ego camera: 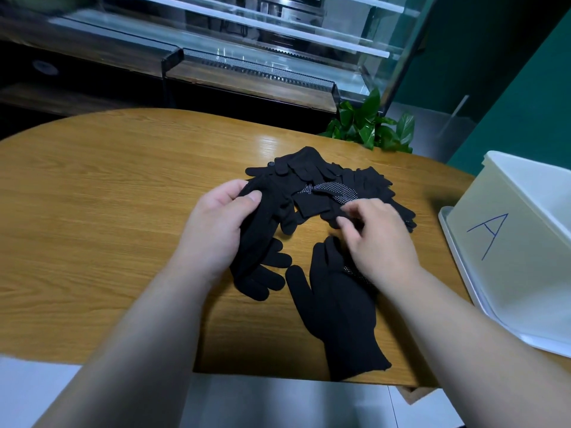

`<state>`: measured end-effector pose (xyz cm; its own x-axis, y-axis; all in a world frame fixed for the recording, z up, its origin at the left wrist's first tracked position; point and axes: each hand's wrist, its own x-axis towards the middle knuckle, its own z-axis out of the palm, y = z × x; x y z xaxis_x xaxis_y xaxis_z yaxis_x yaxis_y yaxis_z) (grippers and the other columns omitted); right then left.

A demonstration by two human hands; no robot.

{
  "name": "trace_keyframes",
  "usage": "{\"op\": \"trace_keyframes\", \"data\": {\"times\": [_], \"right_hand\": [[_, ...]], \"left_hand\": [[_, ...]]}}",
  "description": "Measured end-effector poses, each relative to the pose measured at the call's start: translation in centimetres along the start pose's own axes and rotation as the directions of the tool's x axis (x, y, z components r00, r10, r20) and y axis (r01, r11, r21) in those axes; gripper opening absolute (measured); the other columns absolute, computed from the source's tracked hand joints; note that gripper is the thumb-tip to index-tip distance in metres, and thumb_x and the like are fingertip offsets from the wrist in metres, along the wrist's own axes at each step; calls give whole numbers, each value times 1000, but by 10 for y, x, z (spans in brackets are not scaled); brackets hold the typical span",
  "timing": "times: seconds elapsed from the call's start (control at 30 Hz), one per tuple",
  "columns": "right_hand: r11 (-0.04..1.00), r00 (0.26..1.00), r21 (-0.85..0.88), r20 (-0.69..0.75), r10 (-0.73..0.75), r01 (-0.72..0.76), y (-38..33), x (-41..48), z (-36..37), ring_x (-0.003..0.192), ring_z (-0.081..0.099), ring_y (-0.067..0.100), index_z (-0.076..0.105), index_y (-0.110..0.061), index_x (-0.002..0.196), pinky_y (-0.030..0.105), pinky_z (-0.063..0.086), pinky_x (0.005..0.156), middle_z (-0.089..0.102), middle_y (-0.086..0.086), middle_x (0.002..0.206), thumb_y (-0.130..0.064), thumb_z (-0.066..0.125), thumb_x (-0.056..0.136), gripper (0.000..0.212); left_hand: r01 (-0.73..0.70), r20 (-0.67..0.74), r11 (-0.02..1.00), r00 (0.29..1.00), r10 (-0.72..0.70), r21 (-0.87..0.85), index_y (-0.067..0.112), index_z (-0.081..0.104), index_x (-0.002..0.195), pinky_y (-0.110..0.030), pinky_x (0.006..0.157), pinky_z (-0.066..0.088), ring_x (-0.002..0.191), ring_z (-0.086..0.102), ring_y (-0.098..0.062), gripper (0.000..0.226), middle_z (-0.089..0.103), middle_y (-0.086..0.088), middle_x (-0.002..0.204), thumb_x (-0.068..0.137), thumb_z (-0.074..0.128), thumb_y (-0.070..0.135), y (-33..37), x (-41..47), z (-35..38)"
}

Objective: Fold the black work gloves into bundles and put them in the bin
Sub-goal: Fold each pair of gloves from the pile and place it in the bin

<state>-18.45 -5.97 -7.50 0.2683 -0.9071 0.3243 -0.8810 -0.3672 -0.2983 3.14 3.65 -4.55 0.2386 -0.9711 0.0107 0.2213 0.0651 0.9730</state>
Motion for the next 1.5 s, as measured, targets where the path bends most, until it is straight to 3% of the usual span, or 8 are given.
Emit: {"op": "trace_keyframes", "data": {"times": [0.17, 0.37, 0.53, 0.73, 1.0, 1.2, 1.33, 1.5], "right_hand": [[998, 998, 12, 9, -59, 59, 8, -41, -8, 105, 53, 15, 70, -22, 106, 33, 45, 91, 63, -8, 105, -29, 64, 94, 15], [982, 967, -11, 177, -186, 191, 16, -67, -1, 116, 52, 18, 71, -23, 120, 41, 46, 98, 63, -7, 117, -36, 62, 94, 31], [993, 985, 13, 123, -121, 120, 21, -69, -5, 122, 45, 14, 62, -24, 133, 35, 39, 105, 58, -8, 124, -33, 58, 97, 37], [998, 989, -1, 129, 68, -69, 29, -61, -11, 101, 49, 10, 65, -31, 121, 36, 42, 97, 57, -20, 96, -27, 64, 93, 28], [976, 964, -34, 164, -208, 216, 26, -31, -18, 102, 53, 17, 72, -27, 109, 36, 45, 91, 62, -9, 100, -18, 66, 93, 19], [931, 926, -75, 158, -342, 357, 14, 0, 0, 98, 56, 22, 74, -24, 100, 41, 48, 87, 65, -7, 96, -7, 68, 88, 22], [984, 986, 104, 64, -154, 147, 14, -7, 0, 107, 52, 11, 70, -26, 111, 30, 43, 95, 61, -13, 106, -18, 64, 95, 19], [960, 1000, 279, -2, 11, -10, 27, -49, -7, 108, 52, 4, 69, -29, 107, 26, 43, 86, 57, -25, 106, -18, 67, 92, 19]], "left_hand": [[1, -22, 1000, 1000, -1, 16, 2, 66, 101, -30, 46, 53, 57, 65, -28, 19, 67, -15, 76, 100, 50, 13, -1, 2, -2], [18, -1, 1000, 1000, -18, -9, 4, 66, 99, -67, 57, 55, 73, 62, -61, 18, 65, -33, 86, 100, 51, 15, 1, -2, 3], [11, -26, 1000, 1000, -11, 6, 6, 67, 96, -55, 55, 59, 66, 68, -49, 18, 68, -24, 81, 100, 51, 14, 0, -2, 1], [10, -44, 1000, 999, -10, -11, 2, 65, 101, -66, 62, 55, 70, 68, -51, 19, 67, -32, 91, 100, 51, 14, -1, 0, -1], [-8, -47, 1000, 999, 8, 0, 3, 66, 101, -64, 63, 57, 72, 68, -50, 19, 67, -32, 93, 100, 51, 15, -3, 3, -4], [-8, -104, 998, 995, 1, -70, 13, 72, 94, -42, 62, 58, 68, 66, -32, 21, 71, -14, 83, 99, 52, 17, -6, 6, -6], [-11, -236, 986, 971, -28, -165, 20, 71, 87, -30, 60, 41, 69, 55, -25, 24, 69, -3, 84, 99, 50, 17, -13, 14, -18], [8, -392, 864, 889, -236, -503, 16, 63, 127, -54, 99, 50, 100, 72, -24, 32, 75, -7, 111, 96, 56, 14, -16, 23, -35]]}}
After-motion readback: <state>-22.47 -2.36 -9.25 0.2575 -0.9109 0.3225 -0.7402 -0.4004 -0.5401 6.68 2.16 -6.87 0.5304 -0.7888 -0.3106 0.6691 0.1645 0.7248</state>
